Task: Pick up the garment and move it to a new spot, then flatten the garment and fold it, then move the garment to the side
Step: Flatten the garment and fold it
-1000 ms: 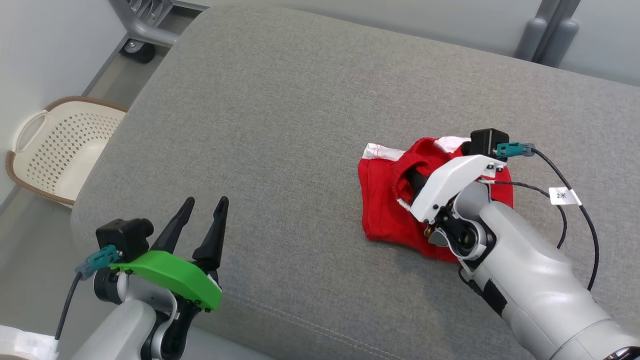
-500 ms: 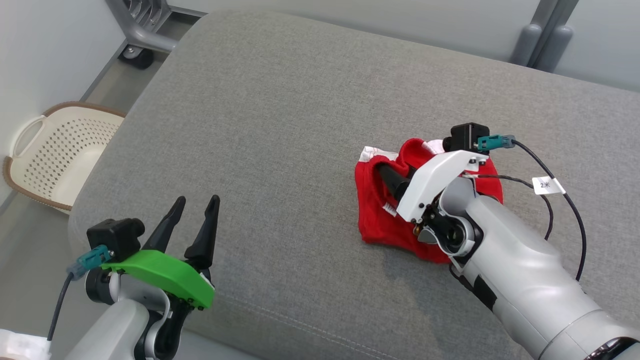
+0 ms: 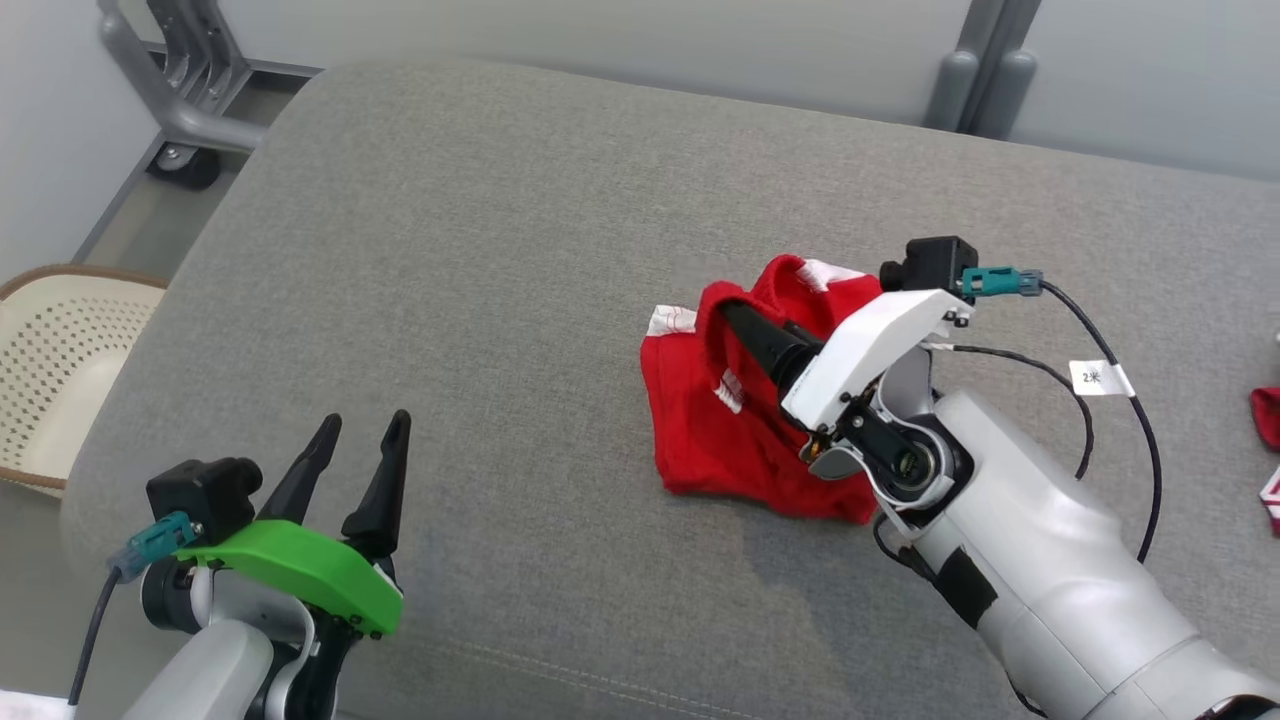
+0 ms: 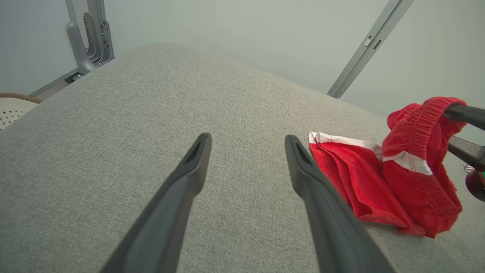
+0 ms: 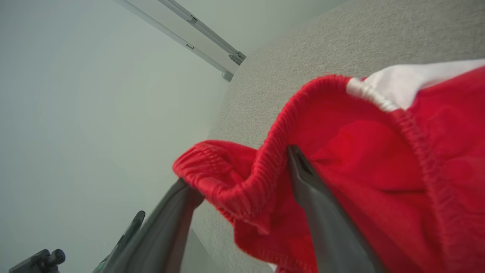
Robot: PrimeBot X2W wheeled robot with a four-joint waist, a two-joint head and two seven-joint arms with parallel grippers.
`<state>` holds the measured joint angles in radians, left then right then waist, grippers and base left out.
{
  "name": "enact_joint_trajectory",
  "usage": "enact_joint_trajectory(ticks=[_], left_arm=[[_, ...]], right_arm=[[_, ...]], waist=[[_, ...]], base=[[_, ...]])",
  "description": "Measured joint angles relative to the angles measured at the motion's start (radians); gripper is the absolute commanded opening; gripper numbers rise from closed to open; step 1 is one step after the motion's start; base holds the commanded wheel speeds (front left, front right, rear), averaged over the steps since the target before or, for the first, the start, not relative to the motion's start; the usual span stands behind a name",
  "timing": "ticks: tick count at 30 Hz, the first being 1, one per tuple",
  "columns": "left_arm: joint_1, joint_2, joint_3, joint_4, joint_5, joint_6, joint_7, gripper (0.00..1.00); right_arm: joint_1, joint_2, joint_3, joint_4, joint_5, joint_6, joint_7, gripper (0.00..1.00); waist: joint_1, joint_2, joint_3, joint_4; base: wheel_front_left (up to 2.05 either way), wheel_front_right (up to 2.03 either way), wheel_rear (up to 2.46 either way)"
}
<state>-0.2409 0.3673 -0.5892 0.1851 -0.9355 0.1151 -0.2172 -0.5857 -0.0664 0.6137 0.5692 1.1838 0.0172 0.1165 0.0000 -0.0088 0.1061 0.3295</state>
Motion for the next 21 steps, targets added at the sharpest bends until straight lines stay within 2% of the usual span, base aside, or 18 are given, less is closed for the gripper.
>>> enact_joint_trajectory(ticks=[5, 10, 14, 21], left_arm=[[0.006, 0.004, 0.001, -0.004, 0.0, 0.0, 0.001, 1.0], [0.01, 0.0, -0.016, -0.009, 0.003, 0.001, 0.011, 1.0], [0.01, -0.008, -0.029, -0.012, 0.009, 0.001, 0.02, 1.0], [0.011, -0.007, -0.017, -0.01, 0.009, 0.001, 0.019, 1.0]], right_arm=[[0.0, -0.012, 0.088, 0.016, -0.093, -0.02, 0.029, 1.0], [0.0, -0.07, 0.198, 0.041, -0.211, -0.041, 0.08, 1.0], [-0.001, -0.096, 0.208, 0.024, -0.237, -0.047, 0.079, 1.0], [-0.009, -0.103, 0.2, -0.054, -0.245, -0.054, 0.071, 1.0]], waist=[[0.0, 0.0, -0.006, -0.057], [0.0, 0.0, -0.011, -0.098], [0.0, 0.0, -0.014, -0.101], [0.0, 0.0, -0.015, -0.086]], base=[[0.0, 0.0, 0.0], [0.0, 0.0, 0.0], [0.0, 0.0, 0.0], [0.0, 0.0, 0.0]])
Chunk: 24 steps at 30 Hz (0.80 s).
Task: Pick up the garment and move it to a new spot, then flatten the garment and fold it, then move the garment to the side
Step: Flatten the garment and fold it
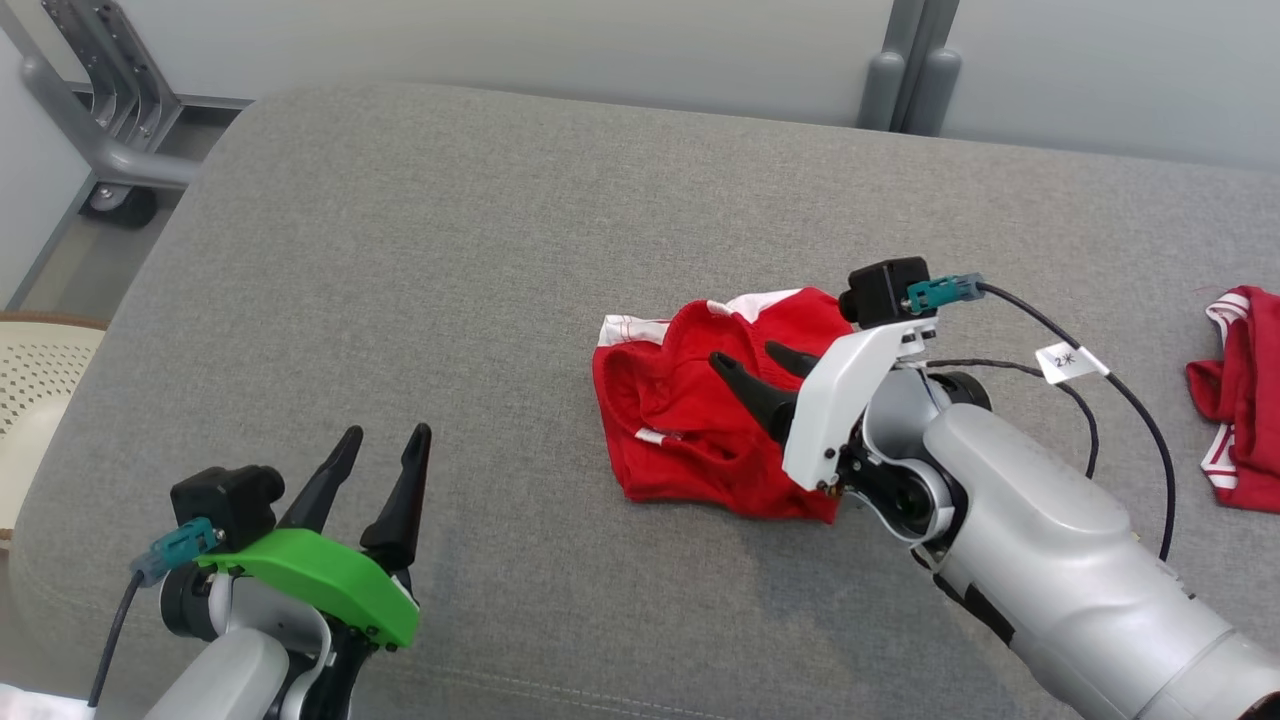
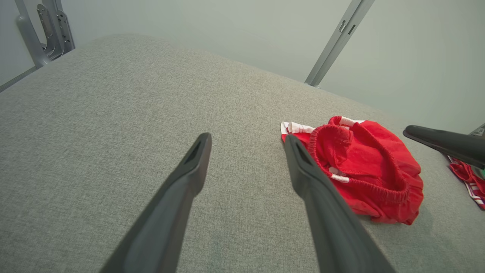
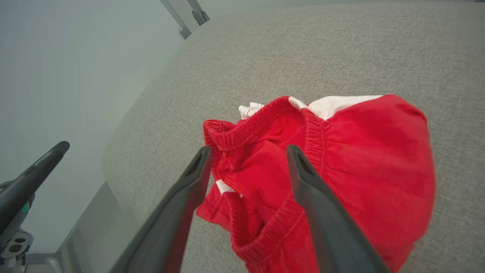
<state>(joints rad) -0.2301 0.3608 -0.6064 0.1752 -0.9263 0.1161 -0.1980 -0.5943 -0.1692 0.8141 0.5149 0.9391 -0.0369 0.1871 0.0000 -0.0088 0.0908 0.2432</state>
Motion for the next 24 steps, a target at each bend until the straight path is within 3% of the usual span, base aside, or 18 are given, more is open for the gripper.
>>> enact_joint_trajectory(ticks=[14, 24], left_arm=[[0.017, 0.009, 0.052, -0.024, 0.0, 0.0, -0.015, 1.0], [0.026, 0.006, 0.053, -0.036, 0.009, 0.0, -0.019, 1.0]], right_arm=[[0.054, -0.137, -0.169, -0.125, -0.002, -0.062, -0.154, 1.0], [0.22, -0.183, -0.253, -0.171, 0.031, -0.072, -0.265, 1.0]], waist=[[0.0, 0.0, -0.006, -0.056], [0.0, 0.0001, -0.011, -0.106]], base=[[0.0, 0.0, 0.0], [0.0, 0.0, 0.0]])
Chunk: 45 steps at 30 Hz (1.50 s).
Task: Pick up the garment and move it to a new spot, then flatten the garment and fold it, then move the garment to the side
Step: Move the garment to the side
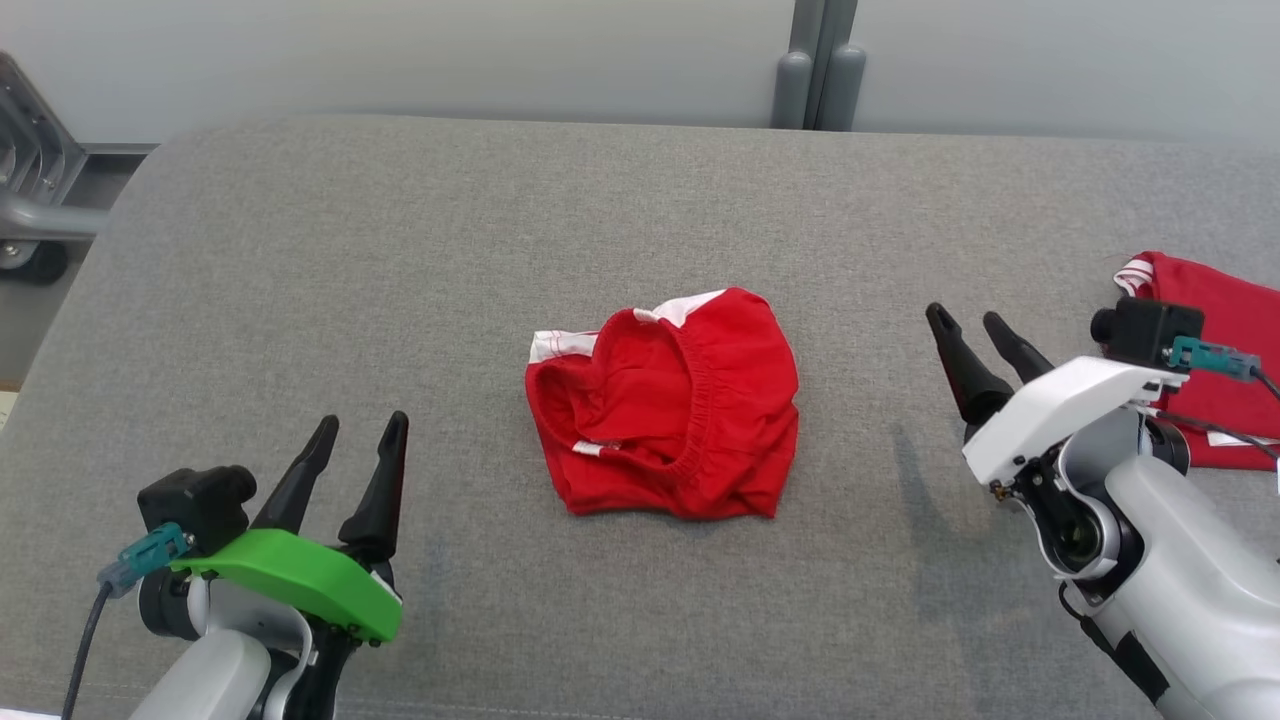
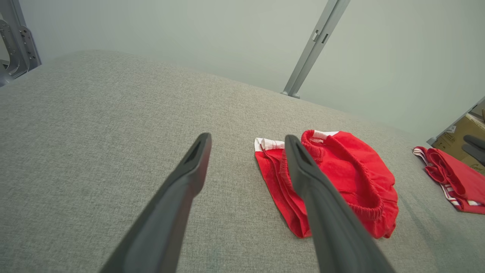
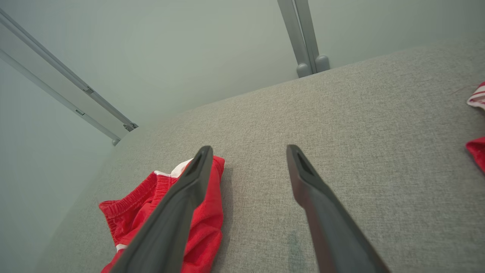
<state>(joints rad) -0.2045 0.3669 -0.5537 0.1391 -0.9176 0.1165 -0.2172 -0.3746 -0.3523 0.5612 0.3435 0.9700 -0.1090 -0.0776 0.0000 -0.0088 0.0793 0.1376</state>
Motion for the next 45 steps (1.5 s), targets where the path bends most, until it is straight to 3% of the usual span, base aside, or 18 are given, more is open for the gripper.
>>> enact_joint_trajectory(ticks=[14, 24, 45], left_arm=[[0.0, -0.004, -0.006, -0.023, 0.016, 0.007, -0.001, 1.0], [0.0, -0.009, -0.021, -0.024, 0.024, 0.007, 0.007, 1.0], [-0.003, -0.005, -0.022, -0.028, 0.044, 0.007, 0.029, 1.0]], right_arm=[[0.055, 0.007, 0.012, -0.05, 0.028, -0.003, -0.003, 1.0], [0.086, 0.044, 0.019, 0.002, 0.088, 0.021, 0.01, 1.0], [0.089, 0.139, -0.034, 0.166, 0.211, 0.117, 0.014, 1.0]], waist=[[0.0, 0.0, 0.01, 0.011], [0.0, 0.0, 0.021, 0.066], [0.0, 0.0, 0.067, 0.177]], base=[[0.0, 0.0, 0.0], [0.0, 0.0, 0.0], [0.0, 0.0, 0.0]])
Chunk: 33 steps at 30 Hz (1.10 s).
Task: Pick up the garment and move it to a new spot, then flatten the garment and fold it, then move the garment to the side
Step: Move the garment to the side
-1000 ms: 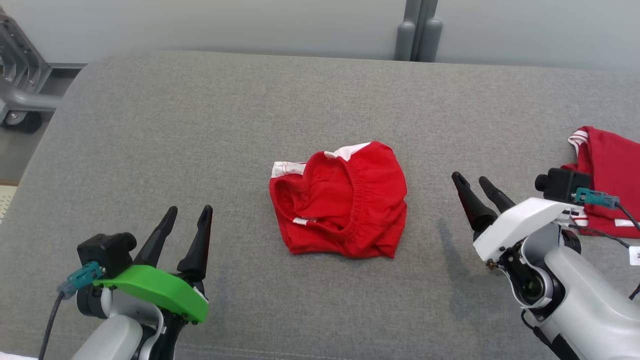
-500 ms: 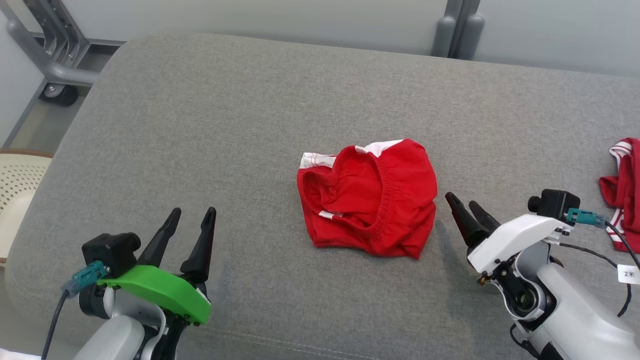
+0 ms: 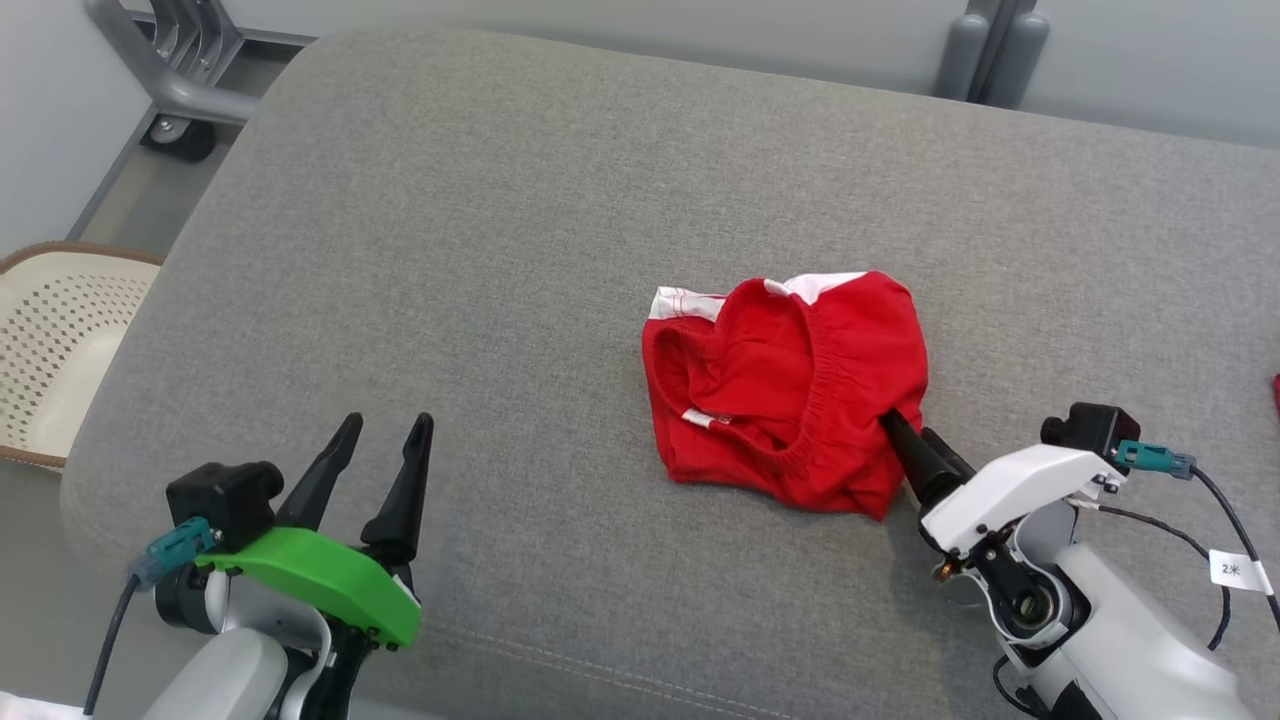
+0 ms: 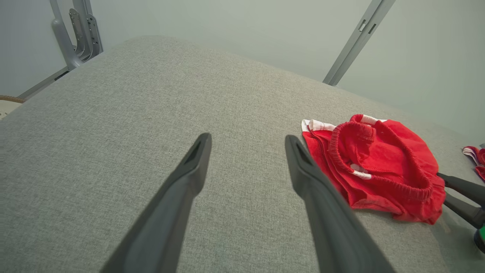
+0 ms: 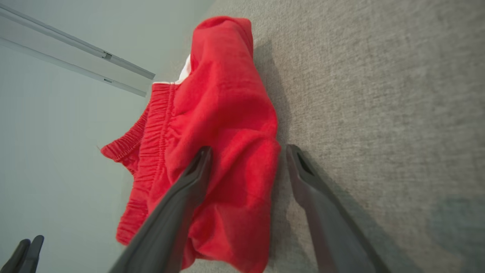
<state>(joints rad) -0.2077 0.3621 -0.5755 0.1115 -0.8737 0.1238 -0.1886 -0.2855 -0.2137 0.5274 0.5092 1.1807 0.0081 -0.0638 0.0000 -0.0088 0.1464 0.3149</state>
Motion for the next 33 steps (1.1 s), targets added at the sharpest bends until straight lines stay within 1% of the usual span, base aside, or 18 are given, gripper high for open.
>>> enact_joint_trajectory(ticks=[7, 9, 10, 11, 12, 13, 20, 24, 26, 33], left_arm=[[-0.012, -0.001, 0.001, 0.001, 0.0, 0.0, 0.003, 1.0], [-0.018, -0.001, 0.001, 0.003, 0.0, 0.0, 0.003, 1.0], [-0.019, -0.002, 0.002, 0.004, 0.0, 0.0, 0.003, 1.0], [-0.019, -0.002, 0.004, 0.005, 0.0, 0.0, 0.003, 1.0], [-0.019, -0.001, 0.008, 0.007, 0.0, 0.0, 0.003, 1.0], [-0.019, -0.001, 0.012, 0.009, 0.0, 0.0, 0.003, 1.0], [-0.017, -0.001, 0.028, 0.013, 0.0, 0.0, 0.001, 1.0], [-0.016, -0.001, 0.031, 0.012, 0.0, 0.0, -0.002, 1.0], [-0.015, 0.001, 0.034, 0.012, 0.0, 0.0, -0.003, 1.0], [-0.008, 0.006, 0.046, 0.007, 0.0, 0.0, -0.008, 1.0]], right_arm=[[-0.054, 0.034, -0.011, 0.068, 0.032, 0.001, 0.016, 1.0], [-0.064, 0.04, -0.012, 0.078, 0.042, 0.012, 0.022, 1.0], [-0.07, 0.046, -0.008, 0.084, 0.042, 0.018, 0.03, 0.96], [-0.078, 0.051, -0.002, 0.089, 0.042, 0.018, 0.032, 0.46], [-0.086, 0.057, 0.002, 0.094, 0.042, 0.024, 0.038, 0.16], [-0.094, 0.061, 0.005, 0.099, 0.042, 0.034, 0.039, 0.0], [-0.123, 0.073, 0.019, 0.117, 0.024, 0.07, 0.028, 0.0], [-0.152, 0.066, 0.021, 0.105, 0.002, 0.08, 0.005, 0.0], [-0.169, 0.052, 0.023, 0.096, -0.015, 0.089, -0.005, 0.0], [-0.185, -0.022, 0.052, 0.085, -0.084, 0.089, -0.014, 0.0]], waist=[[0.0, 0.0, 0.022, 0.04], [0.0, 0.0, 0.025, 0.05], [0.0, 0.0, 0.026, 0.055], [0.0, 0.0, 0.027, 0.059], [0.0, 0.0, 0.027, 0.062], [0.0, 0.0, 0.027, 0.064], [0.0, 0.0, 0.019, 0.055], [0.0, 0.0, 0.013, 0.036], [0.0, 0.0, 0.01, 0.024], [0.0, 0.0, -0.001, -0.032]], base=[[0.0, 0.0, 0.0], [0.0, 0.0, 0.0], [0.0, 0.0, 0.0], [0.0, 0.0, 0.0], [0.0, 0.0, 0.0], [0.0, 0.0, 0.0], [0.0, 0.0, 0.0], [0.0, 0.0, 0.0], [0.0, 0.0, 0.0], [0.0, 0.0, 0.0]])
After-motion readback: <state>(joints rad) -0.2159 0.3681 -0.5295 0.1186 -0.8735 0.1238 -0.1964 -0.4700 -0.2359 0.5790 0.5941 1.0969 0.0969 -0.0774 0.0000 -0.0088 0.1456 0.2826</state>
